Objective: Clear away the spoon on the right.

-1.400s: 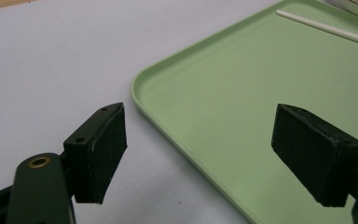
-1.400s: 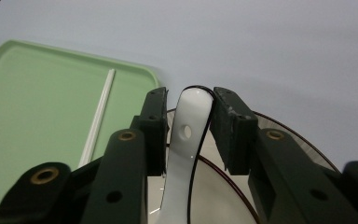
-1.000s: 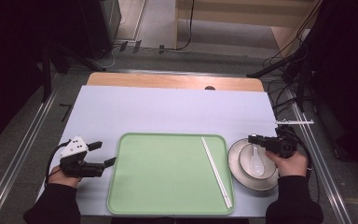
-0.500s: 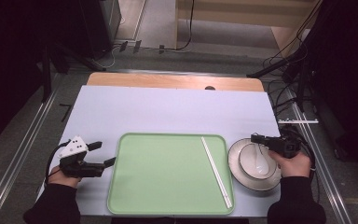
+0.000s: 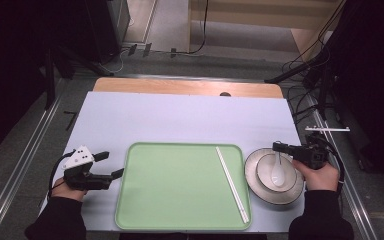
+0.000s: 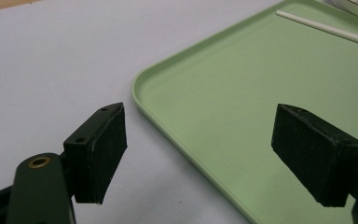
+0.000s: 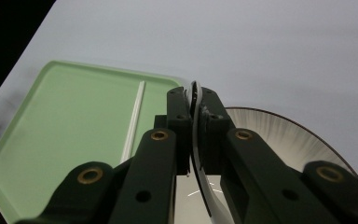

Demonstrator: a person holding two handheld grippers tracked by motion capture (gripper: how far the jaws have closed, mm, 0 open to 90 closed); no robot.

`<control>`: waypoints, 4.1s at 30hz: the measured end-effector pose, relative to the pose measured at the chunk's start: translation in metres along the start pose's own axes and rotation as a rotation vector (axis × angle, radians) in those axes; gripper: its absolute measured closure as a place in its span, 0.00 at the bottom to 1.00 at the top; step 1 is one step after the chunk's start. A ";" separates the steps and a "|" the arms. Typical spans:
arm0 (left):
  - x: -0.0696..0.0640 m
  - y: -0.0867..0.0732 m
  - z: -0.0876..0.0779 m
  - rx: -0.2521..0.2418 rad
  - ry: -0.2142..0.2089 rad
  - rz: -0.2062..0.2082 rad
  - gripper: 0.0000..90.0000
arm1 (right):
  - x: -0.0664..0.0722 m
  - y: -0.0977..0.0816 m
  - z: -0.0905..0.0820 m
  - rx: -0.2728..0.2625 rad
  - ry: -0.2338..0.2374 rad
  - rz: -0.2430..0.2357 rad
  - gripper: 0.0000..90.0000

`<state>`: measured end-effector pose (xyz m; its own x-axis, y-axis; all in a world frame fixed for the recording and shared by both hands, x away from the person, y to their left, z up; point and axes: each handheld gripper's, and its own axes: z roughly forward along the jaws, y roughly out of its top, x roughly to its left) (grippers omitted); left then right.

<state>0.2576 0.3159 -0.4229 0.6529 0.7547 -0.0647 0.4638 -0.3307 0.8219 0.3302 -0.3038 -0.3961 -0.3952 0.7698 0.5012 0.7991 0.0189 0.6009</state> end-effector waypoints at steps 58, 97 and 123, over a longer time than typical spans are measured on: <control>0.000 0.000 0.000 0.001 -0.001 0.003 0.20 | 0.076 0.013 -0.029 -0.015 0.134 -0.082 0.96; 0.000 0.000 0.000 0.002 0.001 0.001 0.20 | 0.118 -0.013 0.036 0.142 0.210 -0.155 0.96; 0.000 -0.001 -0.001 0.002 0.002 -0.003 0.20 | 0.135 -0.044 0.067 0.232 0.253 -0.168 0.95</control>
<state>0.2569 0.3168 -0.4229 0.6502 0.7568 -0.0666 0.4672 -0.3292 0.8206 0.2723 -0.1575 -0.3965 -0.6055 0.5623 0.5633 0.7836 0.2974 0.5455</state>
